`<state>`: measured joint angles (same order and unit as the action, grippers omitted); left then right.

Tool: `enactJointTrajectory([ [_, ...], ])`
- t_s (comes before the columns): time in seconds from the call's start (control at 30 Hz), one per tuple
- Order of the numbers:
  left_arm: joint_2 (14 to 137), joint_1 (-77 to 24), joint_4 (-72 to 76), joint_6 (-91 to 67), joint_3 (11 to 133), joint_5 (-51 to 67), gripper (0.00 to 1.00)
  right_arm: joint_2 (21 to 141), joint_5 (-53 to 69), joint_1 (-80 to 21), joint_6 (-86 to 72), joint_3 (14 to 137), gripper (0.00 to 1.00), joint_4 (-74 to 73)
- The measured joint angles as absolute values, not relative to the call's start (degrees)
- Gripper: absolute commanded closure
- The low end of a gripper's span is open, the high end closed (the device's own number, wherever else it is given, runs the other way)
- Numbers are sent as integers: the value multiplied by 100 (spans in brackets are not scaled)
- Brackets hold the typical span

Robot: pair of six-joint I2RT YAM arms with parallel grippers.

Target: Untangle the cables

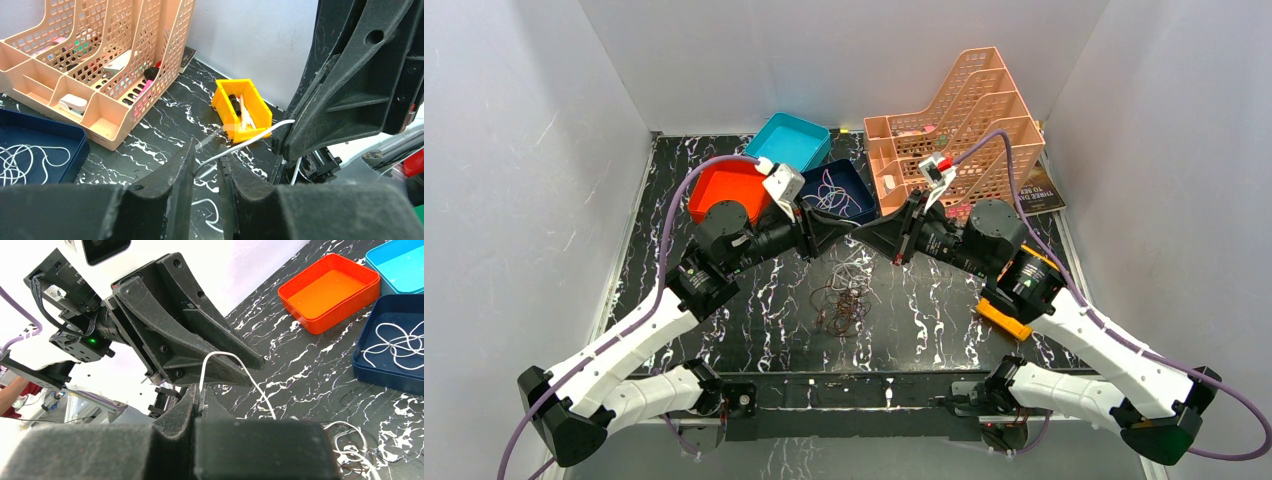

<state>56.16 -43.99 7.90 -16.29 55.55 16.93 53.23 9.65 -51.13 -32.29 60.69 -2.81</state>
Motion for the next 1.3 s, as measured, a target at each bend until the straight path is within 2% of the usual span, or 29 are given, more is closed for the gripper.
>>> enactJointTrajectory([
  [0.17,5607,-4399,904,-1662,5520,1691,97,5345,1022,-5113,-3330,6069,100,-246],
  [0.23,5599,-4399,904,-1675,5498,1673,100,5349,1011,-5113,-3332,6066,86,-248],
  [0.4,5590,-4401,845,-1769,5487,1358,100,5319,729,-5113,-3249,6062,57,-322],
  [0.57,5664,-4399,392,-2043,5612,327,100,4969,187,-5113,-2818,5839,39,-423],
  [0.7,6018,-4359,47,-2112,6106,-226,100,4375,-148,-5113,-2342,5205,34,-294],
  [0.93,6628,-4322,-204,-1911,7369,-491,100,3642,-290,-5113,-1634,3634,31,285],
  [1.13,6796,-4318,-276,-1640,8005,-517,100,3747,-285,-5113,-1402,2735,30,1227],
  [1.3,6949,-4307,-368,-1483,8320,-517,100,4333,-281,-5113,-1321,2174,28,2379],
])
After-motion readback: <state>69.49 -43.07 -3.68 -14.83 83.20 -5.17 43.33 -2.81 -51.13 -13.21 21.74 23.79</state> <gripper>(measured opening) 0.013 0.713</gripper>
